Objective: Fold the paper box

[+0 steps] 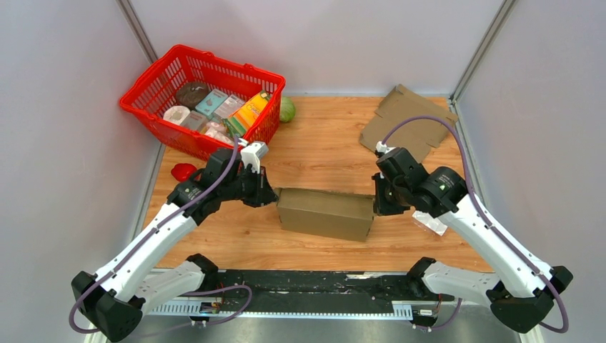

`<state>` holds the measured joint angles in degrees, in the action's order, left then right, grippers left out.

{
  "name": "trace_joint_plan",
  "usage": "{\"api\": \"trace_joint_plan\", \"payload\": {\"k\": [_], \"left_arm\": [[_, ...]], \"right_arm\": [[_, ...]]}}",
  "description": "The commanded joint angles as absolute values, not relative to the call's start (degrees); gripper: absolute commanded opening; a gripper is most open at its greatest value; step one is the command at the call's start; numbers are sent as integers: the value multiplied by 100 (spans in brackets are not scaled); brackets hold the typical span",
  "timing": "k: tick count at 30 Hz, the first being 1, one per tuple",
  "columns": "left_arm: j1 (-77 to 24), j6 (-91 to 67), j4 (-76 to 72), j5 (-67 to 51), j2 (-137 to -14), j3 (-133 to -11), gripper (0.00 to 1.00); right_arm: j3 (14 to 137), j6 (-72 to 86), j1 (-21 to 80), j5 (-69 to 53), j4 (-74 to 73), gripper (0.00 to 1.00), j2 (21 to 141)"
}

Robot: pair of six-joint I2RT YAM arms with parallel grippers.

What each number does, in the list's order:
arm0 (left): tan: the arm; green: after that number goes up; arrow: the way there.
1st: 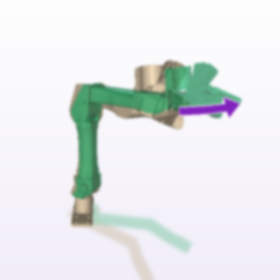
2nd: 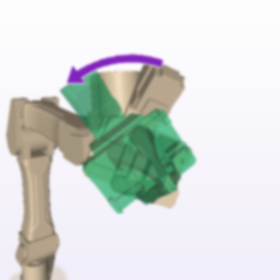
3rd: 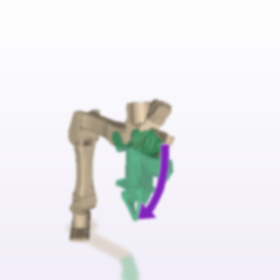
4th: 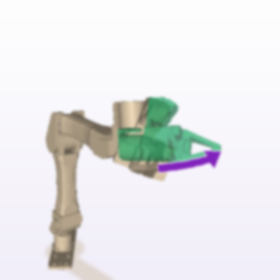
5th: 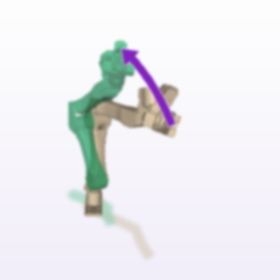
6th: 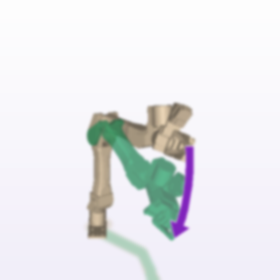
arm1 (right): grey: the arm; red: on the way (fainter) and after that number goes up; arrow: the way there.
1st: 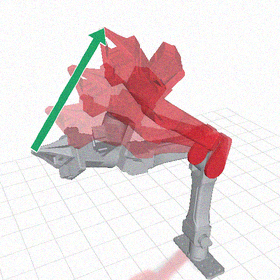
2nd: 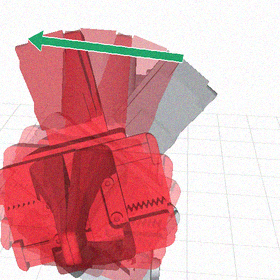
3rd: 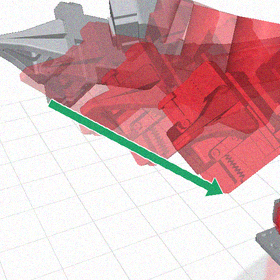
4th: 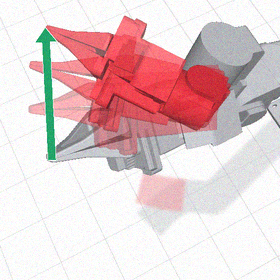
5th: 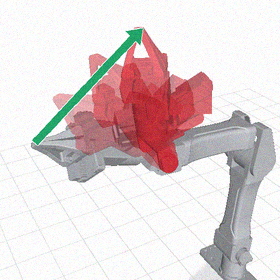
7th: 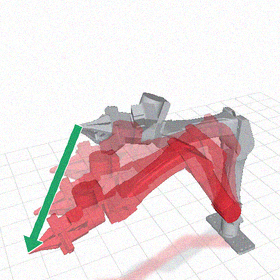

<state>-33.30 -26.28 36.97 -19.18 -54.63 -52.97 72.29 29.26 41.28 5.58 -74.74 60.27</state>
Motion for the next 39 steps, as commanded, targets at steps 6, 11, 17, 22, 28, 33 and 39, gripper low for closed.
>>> {"api": "trace_joint_plan", "payload": {"k": [6, 11, 17, 22, 28, 33, 39], "left_arm": [[-3384, -2725, 3850, -1995, -5440, -5212, 0], [-3410, -2690, 3894, -1951, -5423, -5203, 0], [-3410, -2689, 3885, -1951, -5440, -5168, 0], [-3410, -2663, 3902, -1934, -5432, -5194, 0], [-3410, -2681, 3902, -1942, -5458, -5186, 0], [-3410, -2698, 3894, -1951, -5440, -5186, 0], [-3410, -2689, 3920, -1960, -5432, -5186, 0]], "right_arm": [[6909, 3375, 4403, 502, -6575, 5, 6126], [6768, 3375, 4412, 702, -6477, 12, 6117], [6811, 3357, 4438, 1107, -6644, 0, 6117], [6926, 3436, 4623, 1590, -6943, 0, 6214], [7048, 3779, 5114, 2504, -7407, 0, 6538], [7023, 3999, 5265, 2182, -7191, 3, 6532], [7022, 3824, 5115, 1687, -6425, 25, 5829]]}}
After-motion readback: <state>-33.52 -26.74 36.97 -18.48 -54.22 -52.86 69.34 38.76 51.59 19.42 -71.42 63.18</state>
